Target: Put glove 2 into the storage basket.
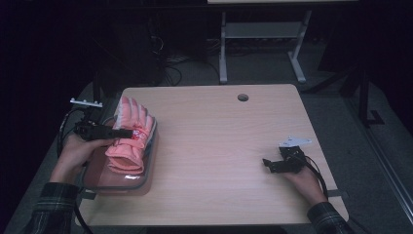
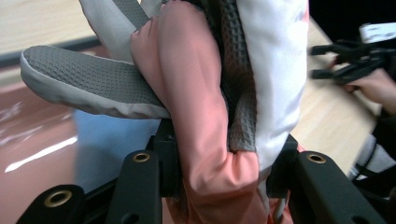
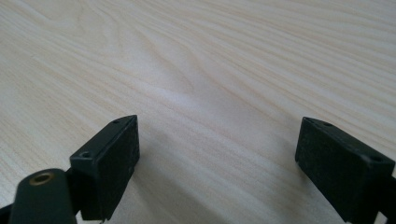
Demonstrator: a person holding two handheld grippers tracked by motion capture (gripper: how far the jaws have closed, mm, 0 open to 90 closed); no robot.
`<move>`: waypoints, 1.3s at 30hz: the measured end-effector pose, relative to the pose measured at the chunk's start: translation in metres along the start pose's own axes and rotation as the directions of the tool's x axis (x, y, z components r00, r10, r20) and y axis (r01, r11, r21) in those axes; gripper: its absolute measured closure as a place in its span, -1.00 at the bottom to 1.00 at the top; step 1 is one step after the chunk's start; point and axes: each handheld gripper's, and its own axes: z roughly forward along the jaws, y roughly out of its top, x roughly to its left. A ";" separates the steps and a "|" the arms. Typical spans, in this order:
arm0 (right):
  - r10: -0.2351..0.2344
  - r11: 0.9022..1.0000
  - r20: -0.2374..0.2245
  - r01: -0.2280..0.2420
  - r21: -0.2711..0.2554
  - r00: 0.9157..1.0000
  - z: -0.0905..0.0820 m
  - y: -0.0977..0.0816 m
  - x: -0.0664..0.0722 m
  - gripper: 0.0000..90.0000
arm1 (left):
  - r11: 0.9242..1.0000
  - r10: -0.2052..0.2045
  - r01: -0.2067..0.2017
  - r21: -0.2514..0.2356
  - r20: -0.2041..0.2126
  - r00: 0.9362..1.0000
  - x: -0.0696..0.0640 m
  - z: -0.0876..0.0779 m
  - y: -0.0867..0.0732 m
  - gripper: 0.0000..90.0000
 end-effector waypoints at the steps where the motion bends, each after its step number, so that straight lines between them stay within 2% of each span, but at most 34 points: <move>1: 0.000 1.000 0.000 0.000 0.000 1.000 0.000 0.000 0.000 -0.71 | 1.000 -0.007 0.007 0.009 -0.010 1.000 0.005 0.003 -0.002 0.28; 5: -0.003 1.000 0.002 0.003 -0.002 1.000 0.000 0.000 0.000 -0.71 | 0.998 -0.032 0.034 0.049 -0.042 0.999 0.020 0.016 -0.012 0.28; 10: 0.001 1.000 0.000 -0.001 0.000 1.000 0.000 0.000 0.000 -0.71 | 0.993 -0.054 0.056 0.102 -0.030 0.998 0.030 0.039 -0.027 0.26; 12: 0.001 1.000 0.000 -0.001 0.000 1.000 0.000 0.000 0.000 -0.71 | 0.990 -0.044 0.048 0.135 -0.036 0.998 0.032 0.049 -0.031 0.25; 14: 0.000 1.000 0.000 0.000 0.000 1.000 0.000 0.000 0.000 -0.71 | 0.990 -0.060 0.062 0.128 -0.022 0.998 0.034 0.055 -0.035 0.24; 20: -0.003 1.000 0.002 0.003 -0.002 1.000 0.000 0.000 0.000 -0.71 | 0.990 -0.060 0.064 0.125 -0.028 0.998 0.038 0.060 -0.044 0.22; 22: 0.000 1.000 0.000 0.000 0.000 1.000 0.000 0.000 0.000 -0.71 | 0.990 -0.070 0.071 0.123 -0.017 0.997 0.040 0.059 -0.044 0.11; 24: -0.004 1.000 0.000 0.004 -0.002 1.000 0.000 0.000 0.000 -0.71 | 0.989 -0.079 0.081 0.121 -0.015 0.997 0.041 0.057 -0.043 -0.10; 27: -0.004 1.000 0.000 0.004 -0.002 1.000 0.000 0.000 0.000 -0.71 | 0.992 -0.056 0.059 0.113 -0.027 0.998 0.041 0.052 -0.040 -0.48; 30: -0.004 1.000 0.000 0.004 -0.002 1.000 0.000 0.000 0.000 -0.71 | 0.994 -0.045 0.050 0.101 -0.047 0.998 0.040 0.044 -0.038 -0.70; 33: -0.004 1.000 0.000 0.004 -0.002 1.000 0.000 0.000 0.000 -0.71 | 0.996 -0.047 0.051 0.068 -0.052 0.998 0.039 0.032 -0.037 -0.71; 39: -0.006 1.000 -0.001 0.006 -0.002 1.000 0.000 0.000 0.000 -0.71 | 0.999 -0.010 0.014 0.040 -0.092 0.996 0.033 0.015 -0.036 -0.71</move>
